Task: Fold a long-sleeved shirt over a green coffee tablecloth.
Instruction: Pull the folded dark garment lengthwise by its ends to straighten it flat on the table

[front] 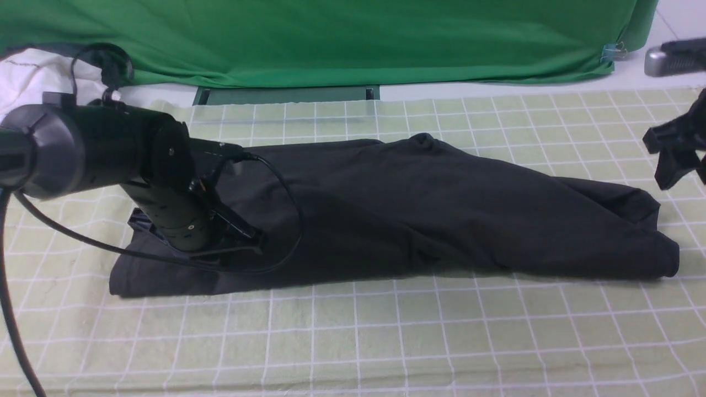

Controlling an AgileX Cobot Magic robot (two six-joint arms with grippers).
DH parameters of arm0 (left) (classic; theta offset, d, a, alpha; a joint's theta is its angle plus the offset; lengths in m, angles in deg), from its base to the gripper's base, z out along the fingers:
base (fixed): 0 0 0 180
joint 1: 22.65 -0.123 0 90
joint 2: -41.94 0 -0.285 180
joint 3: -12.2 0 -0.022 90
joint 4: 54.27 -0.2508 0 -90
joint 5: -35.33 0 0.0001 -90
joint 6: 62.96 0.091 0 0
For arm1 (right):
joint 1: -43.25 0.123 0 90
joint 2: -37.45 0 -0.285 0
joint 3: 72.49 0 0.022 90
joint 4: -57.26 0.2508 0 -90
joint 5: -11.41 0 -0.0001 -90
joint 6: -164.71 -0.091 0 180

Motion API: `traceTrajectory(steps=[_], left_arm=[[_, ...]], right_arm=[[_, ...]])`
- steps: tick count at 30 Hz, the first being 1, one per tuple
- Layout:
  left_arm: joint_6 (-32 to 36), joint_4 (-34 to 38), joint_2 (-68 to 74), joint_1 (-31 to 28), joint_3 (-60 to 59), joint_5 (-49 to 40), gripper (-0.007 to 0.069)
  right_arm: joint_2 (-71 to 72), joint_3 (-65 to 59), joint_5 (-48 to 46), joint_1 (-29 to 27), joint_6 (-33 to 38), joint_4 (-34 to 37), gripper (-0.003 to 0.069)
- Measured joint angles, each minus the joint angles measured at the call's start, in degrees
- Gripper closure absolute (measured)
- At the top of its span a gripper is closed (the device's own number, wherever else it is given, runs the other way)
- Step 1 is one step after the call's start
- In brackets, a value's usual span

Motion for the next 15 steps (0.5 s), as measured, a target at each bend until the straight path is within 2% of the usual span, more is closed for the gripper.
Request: traceTrajectory(steps=[4, 8, 15], left_arm=[[-0.7, -0.8, 0.7, 0.0, 0.2, 0.6, 0.0622], [-0.7, -0.9, 0.7, 0.0, 0.2, 0.7, 0.0621], [-0.8, -0.9, 0.7, 0.0, 0.2, 0.7, 0.0619]], right_arm=[[-5.1, 0.0, 0.8, -0.7, -0.8, 0.2, 0.0236], [-7.7, 0.0, 0.3, -0.7, -1.2, 3.5, 0.0239], [-9.4, 0.0, -0.1, -0.7, 0.0, 6.4, 0.0337]])
